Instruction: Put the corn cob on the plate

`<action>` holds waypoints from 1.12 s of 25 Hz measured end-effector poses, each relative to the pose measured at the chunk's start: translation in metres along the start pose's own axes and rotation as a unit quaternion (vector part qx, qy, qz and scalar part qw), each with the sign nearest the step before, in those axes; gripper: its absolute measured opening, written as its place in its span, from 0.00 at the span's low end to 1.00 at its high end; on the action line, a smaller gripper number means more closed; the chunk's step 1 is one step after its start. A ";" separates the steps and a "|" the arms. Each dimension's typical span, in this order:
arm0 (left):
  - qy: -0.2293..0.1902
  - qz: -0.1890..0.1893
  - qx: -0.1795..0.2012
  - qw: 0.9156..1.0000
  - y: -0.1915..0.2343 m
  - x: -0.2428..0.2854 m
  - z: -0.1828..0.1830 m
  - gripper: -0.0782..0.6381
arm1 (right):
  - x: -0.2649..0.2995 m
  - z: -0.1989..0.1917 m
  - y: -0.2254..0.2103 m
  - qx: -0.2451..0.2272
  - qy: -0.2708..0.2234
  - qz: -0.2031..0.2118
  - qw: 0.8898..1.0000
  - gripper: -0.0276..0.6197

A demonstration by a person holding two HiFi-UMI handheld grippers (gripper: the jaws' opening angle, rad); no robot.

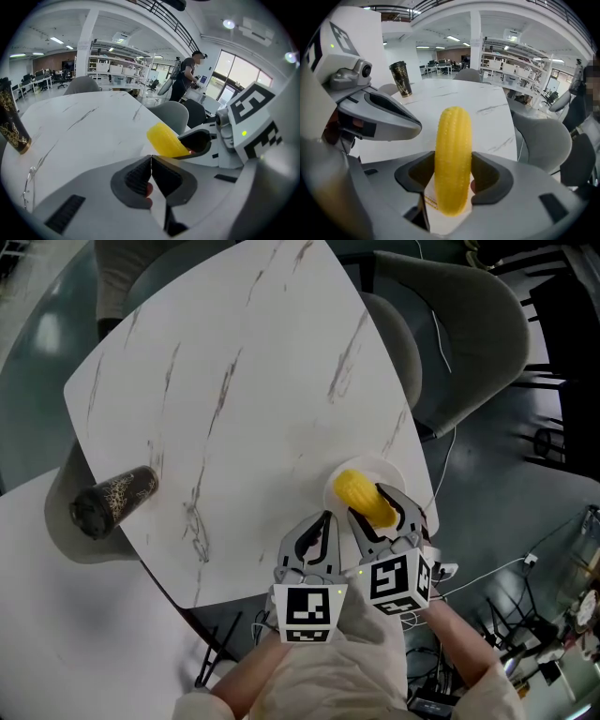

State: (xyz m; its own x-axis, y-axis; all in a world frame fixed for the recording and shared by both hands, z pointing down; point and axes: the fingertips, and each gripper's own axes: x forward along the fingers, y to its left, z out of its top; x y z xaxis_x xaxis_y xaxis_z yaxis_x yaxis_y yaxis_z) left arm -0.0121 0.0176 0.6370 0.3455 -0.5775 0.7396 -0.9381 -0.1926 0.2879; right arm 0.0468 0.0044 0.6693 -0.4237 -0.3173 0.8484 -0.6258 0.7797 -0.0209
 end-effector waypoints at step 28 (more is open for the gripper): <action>-0.004 -0.002 -0.001 1.000 0.004 -0.004 0.010 0.12 | 0.001 0.000 -0.008 -0.019 0.015 -0.031 0.999 0.41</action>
State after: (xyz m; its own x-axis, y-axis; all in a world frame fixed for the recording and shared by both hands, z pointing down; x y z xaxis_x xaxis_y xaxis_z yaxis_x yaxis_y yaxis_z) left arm -0.0171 0.0112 0.6292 0.3497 -0.5830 0.7333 -0.9364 -0.1944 0.2921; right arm 0.0514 -0.0017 0.6707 -0.3646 -0.3500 0.8629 -0.6241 0.7796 0.0525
